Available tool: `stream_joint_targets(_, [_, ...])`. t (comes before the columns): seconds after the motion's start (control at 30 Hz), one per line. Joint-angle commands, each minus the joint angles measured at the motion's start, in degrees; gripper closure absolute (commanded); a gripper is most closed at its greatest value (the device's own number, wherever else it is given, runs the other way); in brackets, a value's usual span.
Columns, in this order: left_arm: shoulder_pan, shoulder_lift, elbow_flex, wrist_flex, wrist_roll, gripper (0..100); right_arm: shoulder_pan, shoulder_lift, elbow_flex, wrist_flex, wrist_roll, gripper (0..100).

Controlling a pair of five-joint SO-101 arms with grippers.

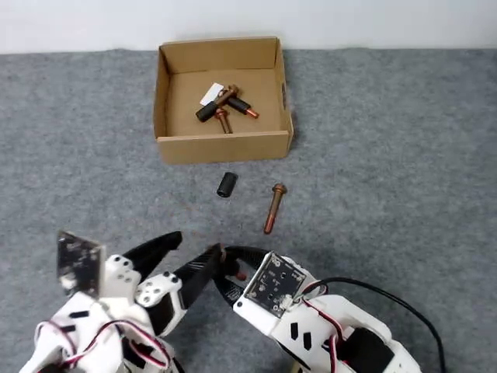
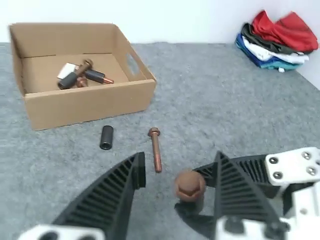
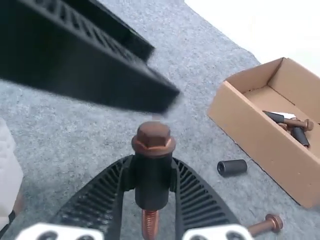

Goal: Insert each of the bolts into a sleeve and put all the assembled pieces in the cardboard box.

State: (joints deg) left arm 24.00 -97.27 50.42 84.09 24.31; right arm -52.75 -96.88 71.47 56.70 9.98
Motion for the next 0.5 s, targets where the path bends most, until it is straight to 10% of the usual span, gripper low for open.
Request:
stream_joint_targets(0.0, [-3.69,0.18,-4.88,1.23,-0.7,83,4.88,-0.22,-0.79,-1.63,-5.1,99.1])
stream_joint_targets(0.13, [-10.64,-0.26,-6.64,0.88,-5.54,100,12.62,0.04,-0.79,-1.36,-11.34,99.1])
stream_joint_targets(0.47, [-31.38,-0.26,12.7,-5.1,-21.89,100,26.42,28.79,-21.27,1.98,-22.68,99.1])
